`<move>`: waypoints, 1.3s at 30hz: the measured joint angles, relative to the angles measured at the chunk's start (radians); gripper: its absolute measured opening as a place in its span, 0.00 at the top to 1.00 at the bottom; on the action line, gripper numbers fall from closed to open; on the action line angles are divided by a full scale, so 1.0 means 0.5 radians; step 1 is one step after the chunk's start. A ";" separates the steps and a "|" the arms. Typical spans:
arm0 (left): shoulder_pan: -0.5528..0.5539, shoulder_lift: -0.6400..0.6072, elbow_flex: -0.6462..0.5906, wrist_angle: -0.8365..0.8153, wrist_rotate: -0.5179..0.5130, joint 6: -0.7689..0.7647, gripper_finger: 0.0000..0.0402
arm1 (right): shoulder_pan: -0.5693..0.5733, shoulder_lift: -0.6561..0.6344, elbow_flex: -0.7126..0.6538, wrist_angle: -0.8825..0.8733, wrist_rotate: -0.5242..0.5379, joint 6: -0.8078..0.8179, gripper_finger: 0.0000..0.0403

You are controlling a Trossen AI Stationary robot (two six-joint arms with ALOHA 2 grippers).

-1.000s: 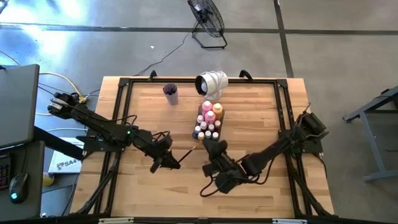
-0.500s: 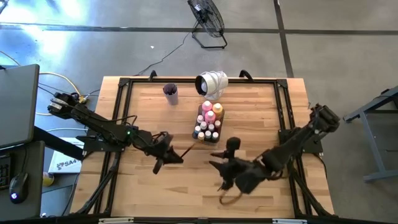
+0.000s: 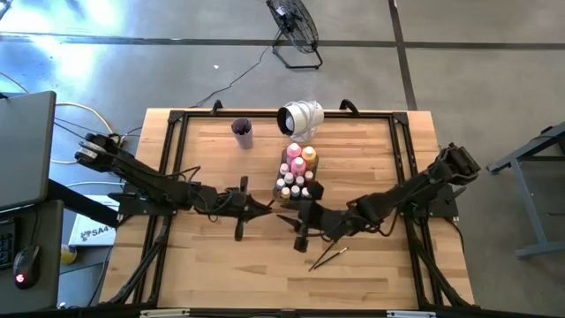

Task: Pick & Place Paint Supplies
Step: Put the gold paint brush into the violet cup

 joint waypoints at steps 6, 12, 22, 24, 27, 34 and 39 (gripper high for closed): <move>0.000 0.043 0.001 0.272 0.137 0.126 0.97 | -0.113 0.000 -0.013 0.208 -0.405 0.046 0.72; 0.001 0.042 0.001 0.358 0.194 0.187 0.97 | -0.179 0.000 -0.013 0.309 -0.531 0.013 0.72; 0.000 0.042 0.001 0.384 0.201 0.223 0.97 | -0.246 0.000 -0.013 0.444 -0.718 -0.104 0.72; 0.001 0.042 0.001 0.384 0.201 0.224 0.97 | -0.248 0.000 -0.013 0.447 -0.738 -0.115 0.72; 0.001 0.042 0.001 0.394 0.200 0.225 0.97 | -0.256 0.000 -0.013 0.447 -0.744 -0.146 0.74; 0.001 0.042 0.001 0.414 0.201 0.246 0.97 | -0.260 0.001 -0.013 0.470 -0.774 -0.160 0.89; 0.001 0.042 0.001 0.426 0.197 0.247 0.97 | -0.282 0.002 -0.013 0.485 -0.774 -0.148 0.92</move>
